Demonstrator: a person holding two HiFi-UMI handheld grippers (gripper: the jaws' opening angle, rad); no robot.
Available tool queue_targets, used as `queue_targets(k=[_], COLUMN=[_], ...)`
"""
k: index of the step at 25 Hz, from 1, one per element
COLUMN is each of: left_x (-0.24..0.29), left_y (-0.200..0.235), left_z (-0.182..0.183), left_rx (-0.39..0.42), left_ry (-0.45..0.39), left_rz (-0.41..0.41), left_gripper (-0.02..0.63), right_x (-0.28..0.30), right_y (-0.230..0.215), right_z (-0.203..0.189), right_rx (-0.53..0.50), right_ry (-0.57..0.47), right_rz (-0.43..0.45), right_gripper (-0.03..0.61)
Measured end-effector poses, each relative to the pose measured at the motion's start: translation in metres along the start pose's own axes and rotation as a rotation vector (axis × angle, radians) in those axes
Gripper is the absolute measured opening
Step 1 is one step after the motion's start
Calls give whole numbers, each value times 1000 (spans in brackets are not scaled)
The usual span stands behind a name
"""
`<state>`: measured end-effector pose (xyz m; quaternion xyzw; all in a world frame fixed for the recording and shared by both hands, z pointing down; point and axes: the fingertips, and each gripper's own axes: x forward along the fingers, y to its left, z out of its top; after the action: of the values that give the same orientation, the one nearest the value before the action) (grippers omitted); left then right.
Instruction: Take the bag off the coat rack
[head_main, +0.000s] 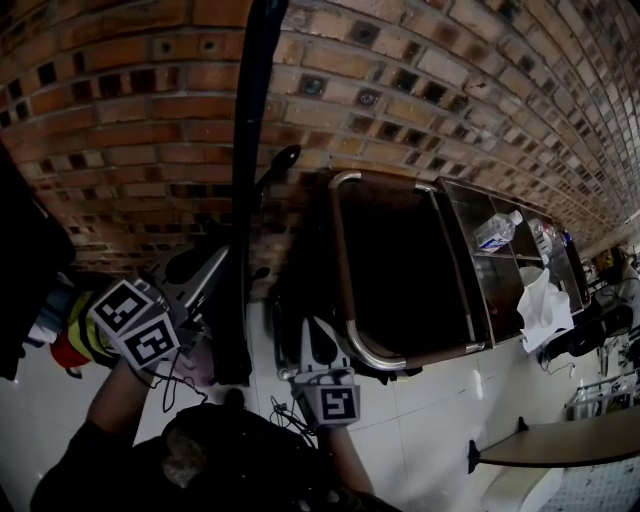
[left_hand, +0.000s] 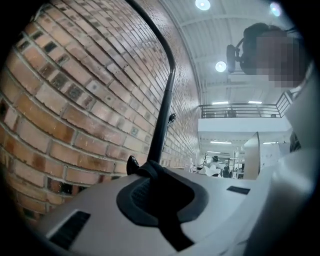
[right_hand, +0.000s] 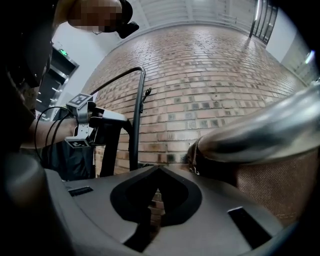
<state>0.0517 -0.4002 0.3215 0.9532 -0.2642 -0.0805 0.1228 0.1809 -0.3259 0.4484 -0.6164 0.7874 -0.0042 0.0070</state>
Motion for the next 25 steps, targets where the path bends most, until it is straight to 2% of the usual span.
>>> queue_targets(k=[4,9,12,15,20,25], left_x=[1,2,-4,-20,-40,-65], left_y=[1,8,20,29,13,7], left_z=[17,49,73,90,80,62], left_rx=[-4,-42,-33,17,140,134], left_ry=[2,-48,-98,-122,-106,-129], left_rz=[-29,-63,-45,-12,12,65], left_gripper=[23,23,23,23,23,23], right_x=[2,8,8,8,1,-12], right_y=[-4,-5,-7,-5,2,9], right_z=[1,2,7,10,15,19], right_rx=[14,17,33,29,10,-1], right_ry=[-3,-13,-33,-36,-50,-67], right_rz=[-16,-18,-19,-7,1,28], right_gripper=[8,8,8,8,8,8])
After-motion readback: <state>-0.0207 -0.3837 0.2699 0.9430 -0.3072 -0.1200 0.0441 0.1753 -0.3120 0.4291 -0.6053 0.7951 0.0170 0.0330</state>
